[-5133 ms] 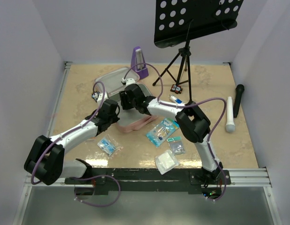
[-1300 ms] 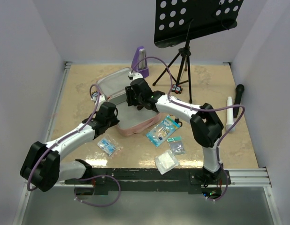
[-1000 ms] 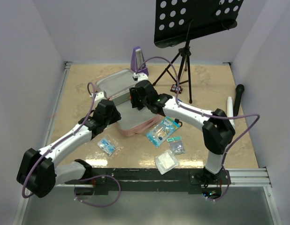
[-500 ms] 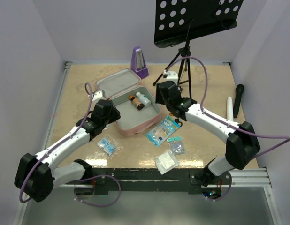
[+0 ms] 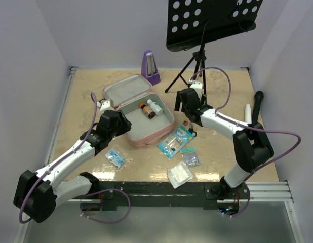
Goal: Organize the medicine kit
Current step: Pick up the pill bottle at the center of the board.
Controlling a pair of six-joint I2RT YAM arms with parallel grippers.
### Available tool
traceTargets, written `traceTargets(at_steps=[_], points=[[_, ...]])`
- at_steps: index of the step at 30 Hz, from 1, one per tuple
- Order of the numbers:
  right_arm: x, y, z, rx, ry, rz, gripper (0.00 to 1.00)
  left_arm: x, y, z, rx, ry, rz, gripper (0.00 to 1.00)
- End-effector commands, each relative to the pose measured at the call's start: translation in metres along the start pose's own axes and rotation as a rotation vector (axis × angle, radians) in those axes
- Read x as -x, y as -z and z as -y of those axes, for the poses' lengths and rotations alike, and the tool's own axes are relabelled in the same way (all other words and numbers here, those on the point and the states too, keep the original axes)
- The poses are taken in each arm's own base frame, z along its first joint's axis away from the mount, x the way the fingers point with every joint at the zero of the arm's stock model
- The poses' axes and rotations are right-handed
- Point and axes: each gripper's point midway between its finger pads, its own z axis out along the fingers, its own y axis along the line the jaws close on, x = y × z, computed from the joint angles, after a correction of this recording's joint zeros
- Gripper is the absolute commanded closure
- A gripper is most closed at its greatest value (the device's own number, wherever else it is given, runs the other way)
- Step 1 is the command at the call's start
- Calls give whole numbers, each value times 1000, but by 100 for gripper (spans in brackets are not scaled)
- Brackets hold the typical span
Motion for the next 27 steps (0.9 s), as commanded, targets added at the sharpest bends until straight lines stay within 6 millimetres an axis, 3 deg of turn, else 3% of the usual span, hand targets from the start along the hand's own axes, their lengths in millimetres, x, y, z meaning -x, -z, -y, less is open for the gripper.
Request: traceTargets(at_steps=[1,6,16,23,27], points=[[20,-20,12,-68,-71,60,9,2,3,8,-61,17,16,45],[10,-40,15,-111,-56,23,14,1,0,6,-44,18,5,46],[-11,-64,22,-167,-4,-15,16,-1,-2,4,-40,11,5,47],[-15,-71,24,-180,11,-29,19,-1,-3,5,-39,12,4,48],[-12,-71,19,-159,12,-32,27,-2,-4,4,-36,12,0,48]])
